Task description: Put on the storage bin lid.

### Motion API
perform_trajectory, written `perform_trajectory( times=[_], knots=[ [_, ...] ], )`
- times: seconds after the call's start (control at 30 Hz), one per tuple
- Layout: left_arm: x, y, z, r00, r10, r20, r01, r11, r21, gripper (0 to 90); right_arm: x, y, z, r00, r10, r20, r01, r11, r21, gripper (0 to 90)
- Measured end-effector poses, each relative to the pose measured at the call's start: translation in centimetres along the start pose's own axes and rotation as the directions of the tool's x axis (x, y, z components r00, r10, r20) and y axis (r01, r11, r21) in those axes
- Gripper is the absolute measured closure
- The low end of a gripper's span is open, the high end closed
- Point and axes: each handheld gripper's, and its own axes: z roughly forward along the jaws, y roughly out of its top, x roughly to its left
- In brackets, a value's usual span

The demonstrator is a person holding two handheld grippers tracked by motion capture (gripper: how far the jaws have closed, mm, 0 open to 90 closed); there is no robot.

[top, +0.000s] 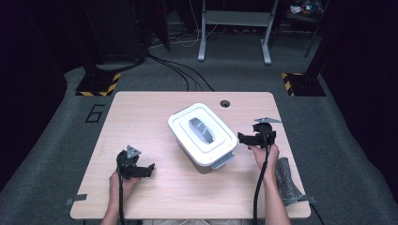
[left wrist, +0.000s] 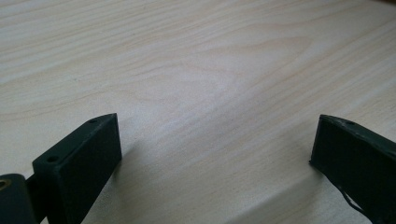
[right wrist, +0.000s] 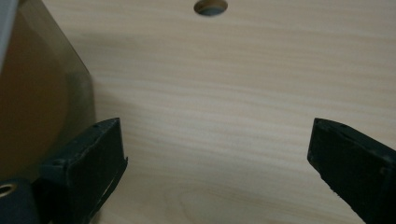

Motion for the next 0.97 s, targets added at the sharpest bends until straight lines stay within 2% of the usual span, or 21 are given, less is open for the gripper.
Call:
perform_trajectory(
  times=[0.27, 0.43, 0.57, 0.6, 0.8, 0.9, 0.97],
  knots=[
    [0.0, 0.0, 0.0, 1.0, 0.001, -0.001, -0.001, 1.0, 0.0, 1.3, 0.7, -3.5, 3.1, 0.9999, 0.001, 0.013, -0.002, 0.997, 0.074, 3.7],
    [0.0, 0.0, 0.0, 1.0, 0.001, -0.001, -0.001, 1.0, 0.0, 1.3, 0.5, -4.6, 4.0, 0.9996, 0.012, 0.027, -0.014, 0.996, 0.089, 3.5],
    [0.0, 0.0, 0.0, 1.0, 0.001, 0.0, -0.001, 1.0, 0.0, 1.2, 0.8, -5.2, 4.2, 0.9973, -0.028, 0.068, 0.024, 0.997, 0.068, 4.0],
    [0.0, 0.0, 0.0, 1.0, 0.001, -0.001, -0.001, 1.0, 0.0, 1.3, 0.8, -5.3, 4.3, 0.9956, -0.052, 0.078, 0.047, 0.997, 0.063, 3.4],
    [0.0, 0.0, 0.0, 1.0, 0.002, -0.003, -0.002, 1.0, -0.001, 1.3, 0.9, -5.5, 4.4, 0.995, -0.045, 0.088, 0.041, 0.998, 0.047, 1.8],
    [0.0, 0.0, 0.0, 1.0, 0.002, -0.003, -0.002, 1.0, -0.001, 1.2, 1.1, -5.5, 4.3, 0.9948, -0.027, 0.098, 0.022, 0.999, 0.05, 1.7],
    [0.0, 0.0, 0.0, 1.0, 0.002, -0.004, -0.002, 1.0, 0.0, 1.2, 0.9, -5.6, 4.3, 0.994, -0.047, 0.099, 0.042, 0.998, 0.05, 1.7]
  ],
)
